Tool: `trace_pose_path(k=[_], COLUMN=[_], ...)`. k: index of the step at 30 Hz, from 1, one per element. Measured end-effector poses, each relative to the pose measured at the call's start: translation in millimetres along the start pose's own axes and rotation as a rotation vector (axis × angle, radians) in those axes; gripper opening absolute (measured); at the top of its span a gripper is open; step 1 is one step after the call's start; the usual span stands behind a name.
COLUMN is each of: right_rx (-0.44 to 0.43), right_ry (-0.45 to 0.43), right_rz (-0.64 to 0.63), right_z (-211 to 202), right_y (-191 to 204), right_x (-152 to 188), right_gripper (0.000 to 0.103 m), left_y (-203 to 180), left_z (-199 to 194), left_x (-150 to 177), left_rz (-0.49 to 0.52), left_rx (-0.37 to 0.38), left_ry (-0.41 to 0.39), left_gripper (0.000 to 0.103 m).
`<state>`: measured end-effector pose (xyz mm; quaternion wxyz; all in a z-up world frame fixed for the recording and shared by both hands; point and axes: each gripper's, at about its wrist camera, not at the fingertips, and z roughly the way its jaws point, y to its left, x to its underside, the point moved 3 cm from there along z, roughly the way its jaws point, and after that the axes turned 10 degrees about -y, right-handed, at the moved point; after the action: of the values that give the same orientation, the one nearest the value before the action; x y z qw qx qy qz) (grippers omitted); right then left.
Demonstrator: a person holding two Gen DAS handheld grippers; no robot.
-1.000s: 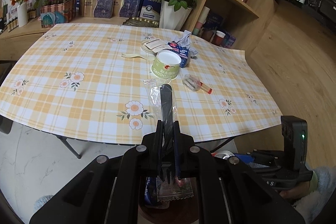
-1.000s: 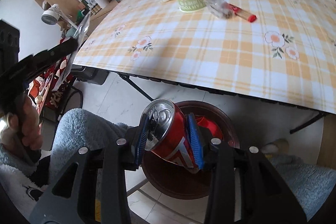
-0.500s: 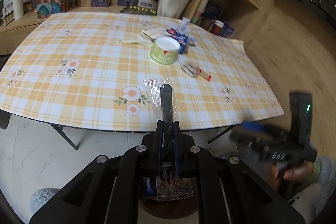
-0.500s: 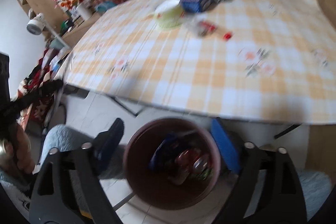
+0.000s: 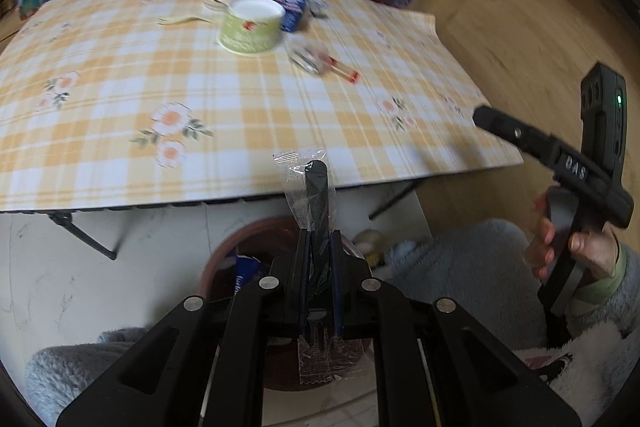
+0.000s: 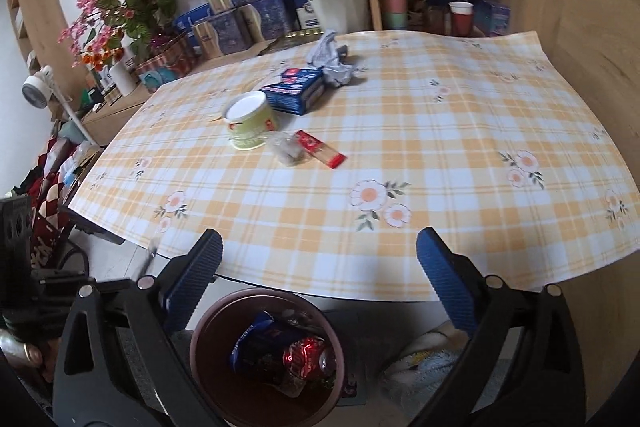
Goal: Collect trash
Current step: 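Lower the spoon over the bin and open the left gripper, then grasp the clear plastic wrapper on the table with the right gripper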
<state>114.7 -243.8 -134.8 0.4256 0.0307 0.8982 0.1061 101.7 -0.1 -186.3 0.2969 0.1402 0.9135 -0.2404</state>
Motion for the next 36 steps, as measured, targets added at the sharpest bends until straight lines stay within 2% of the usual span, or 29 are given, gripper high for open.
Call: trace_pose_path(k=[4,5,6,8,10,12,13,15,18,24,33,36], right_rx=[0.010,0.013,0.017,0.020,0.020,0.020,0.020,0.019,0.017,0.002,-0.027,-0.040], right_ry=[-0.003,-0.005,-0.008,-0.013,-0.015,-0.011,-0.007,0.003,0.010,0.028,0.062,0.068], right_rz=[0.016,0.018,0.020,0.029,0.043,0.047,0.046,0.042,0.035,0.018,-0.002,-0.041], right_z=[-4,-5,-5,-7,-7,-5,-4,-2,2,12,31,41], right_y=[-5,-7,-9,-12,-15,-16,-16,-14,-12,-5,-4,0], right_x=[5,4,4,4,4,6,8,10,13,18,26,23], right_gripper=[0.096,0.096,0.096,0.096,0.096,0.096,0.096,0.096,0.096,0.096,0.096,0.090], left_y=[-7,-8,-10,-13,-12,-9,-5,4,19,47,62,65], left_z=[3,3,3,-1,-6,-9,-13,-18,-27,-39,-29,-22], left_x=[-3,-5,-7,-11,-16,-21,-25,-31,-41,-50,-48,-48], left_rz=[0.010,0.012,0.015,0.025,0.051,0.077,0.086,0.078,0.048,-0.037,-0.065,-0.062], left_rx=[0.029,0.030,0.043,0.046,0.022,-0.025,-0.056,-0.091,-0.143,-0.222,-0.254,-0.261], left_ry=[0.008,0.011,0.006,-0.023,-0.051,-0.074,-0.097,-0.127,-0.168,-0.231,-0.213,-0.202], left_gripper=[0.013,0.021,0.036,0.057,0.062,0.072,0.074,0.082,0.088,0.091,0.091,0.091])
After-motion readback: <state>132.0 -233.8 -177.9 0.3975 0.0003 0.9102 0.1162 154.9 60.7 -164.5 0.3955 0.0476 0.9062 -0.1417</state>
